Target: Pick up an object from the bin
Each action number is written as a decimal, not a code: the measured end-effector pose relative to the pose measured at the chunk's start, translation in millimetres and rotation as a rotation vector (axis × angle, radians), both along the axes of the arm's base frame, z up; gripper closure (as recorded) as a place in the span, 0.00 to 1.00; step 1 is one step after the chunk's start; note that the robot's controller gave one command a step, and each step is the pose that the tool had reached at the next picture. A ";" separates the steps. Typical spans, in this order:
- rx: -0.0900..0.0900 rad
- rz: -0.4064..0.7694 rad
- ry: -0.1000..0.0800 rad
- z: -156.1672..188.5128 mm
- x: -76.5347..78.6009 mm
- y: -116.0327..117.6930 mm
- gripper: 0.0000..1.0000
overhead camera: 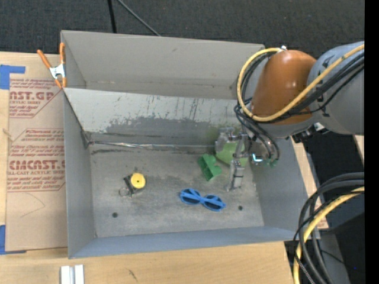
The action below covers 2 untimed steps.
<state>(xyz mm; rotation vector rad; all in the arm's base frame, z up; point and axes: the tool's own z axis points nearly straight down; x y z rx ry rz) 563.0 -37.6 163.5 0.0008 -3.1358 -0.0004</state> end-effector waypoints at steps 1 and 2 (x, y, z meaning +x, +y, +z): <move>0.001 -0.088 -0.009 -90.5 -25.7 1.2 0.00; 0.000 -0.086 -0.011 -86.5 -24.0 1.1 1.00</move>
Offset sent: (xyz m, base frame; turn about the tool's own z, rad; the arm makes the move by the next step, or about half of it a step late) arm -0.0256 0.0004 -0.0877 0.0868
